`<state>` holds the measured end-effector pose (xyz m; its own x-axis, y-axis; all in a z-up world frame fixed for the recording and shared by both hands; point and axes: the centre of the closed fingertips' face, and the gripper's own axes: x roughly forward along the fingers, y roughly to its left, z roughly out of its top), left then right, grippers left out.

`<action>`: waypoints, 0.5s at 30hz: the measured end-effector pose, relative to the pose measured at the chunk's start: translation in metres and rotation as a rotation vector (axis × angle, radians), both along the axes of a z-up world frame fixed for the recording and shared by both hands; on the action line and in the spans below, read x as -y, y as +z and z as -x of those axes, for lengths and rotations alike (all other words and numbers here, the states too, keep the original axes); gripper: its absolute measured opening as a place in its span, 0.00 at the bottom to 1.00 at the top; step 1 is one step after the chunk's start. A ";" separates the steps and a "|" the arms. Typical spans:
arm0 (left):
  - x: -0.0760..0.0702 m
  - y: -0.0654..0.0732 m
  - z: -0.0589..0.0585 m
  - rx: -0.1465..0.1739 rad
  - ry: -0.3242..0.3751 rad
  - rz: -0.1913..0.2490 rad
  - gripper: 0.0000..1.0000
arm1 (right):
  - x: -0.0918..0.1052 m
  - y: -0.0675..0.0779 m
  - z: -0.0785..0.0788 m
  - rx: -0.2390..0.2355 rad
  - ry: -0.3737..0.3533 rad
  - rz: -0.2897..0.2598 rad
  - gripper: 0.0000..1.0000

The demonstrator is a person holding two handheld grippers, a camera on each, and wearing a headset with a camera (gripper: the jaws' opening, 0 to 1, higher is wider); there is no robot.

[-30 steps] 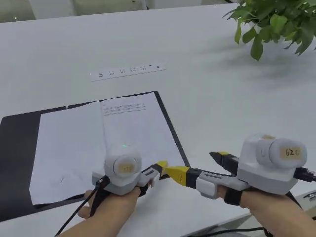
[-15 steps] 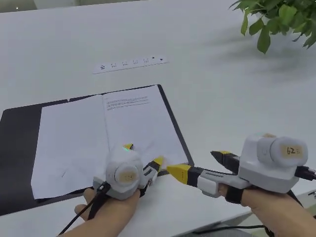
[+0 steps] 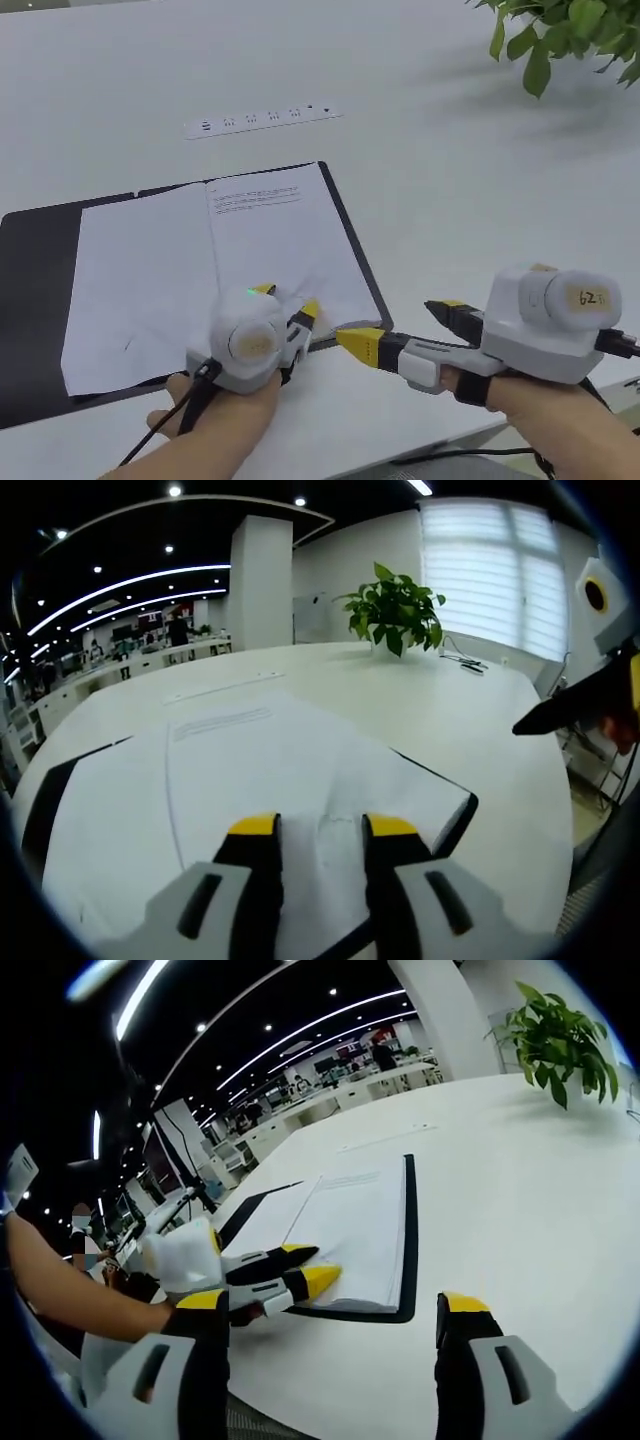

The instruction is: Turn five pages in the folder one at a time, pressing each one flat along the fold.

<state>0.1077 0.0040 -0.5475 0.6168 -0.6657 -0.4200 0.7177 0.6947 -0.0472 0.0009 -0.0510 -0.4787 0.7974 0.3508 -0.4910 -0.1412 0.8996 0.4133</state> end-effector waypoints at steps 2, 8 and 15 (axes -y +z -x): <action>-0.003 -0.001 -0.004 -0.014 0.027 0.000 0.24 | -0.001 0.000 0.000 -0.001 0.004 0.003 0.85; -0.004 -0.002 -0.007 -0.044 0.028 0.010 0.16 | -0.008 0.000 -0.004 0.001 0.021 -0.003 0.84; -0.003 -0.002 -0.005 -0.056 0.027 0.030 0.14 | -0.032 0.004 -0.017 -0.011 0.018 -0.145 0.63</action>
<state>0.1131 0.0069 -0.5494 0.6106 -0.6622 -0.4344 0.6948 0.7112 -0.1075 0.0179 -0.0188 -0.4749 0.7851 0.4333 -0.4427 -0.1517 0.8274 0.5408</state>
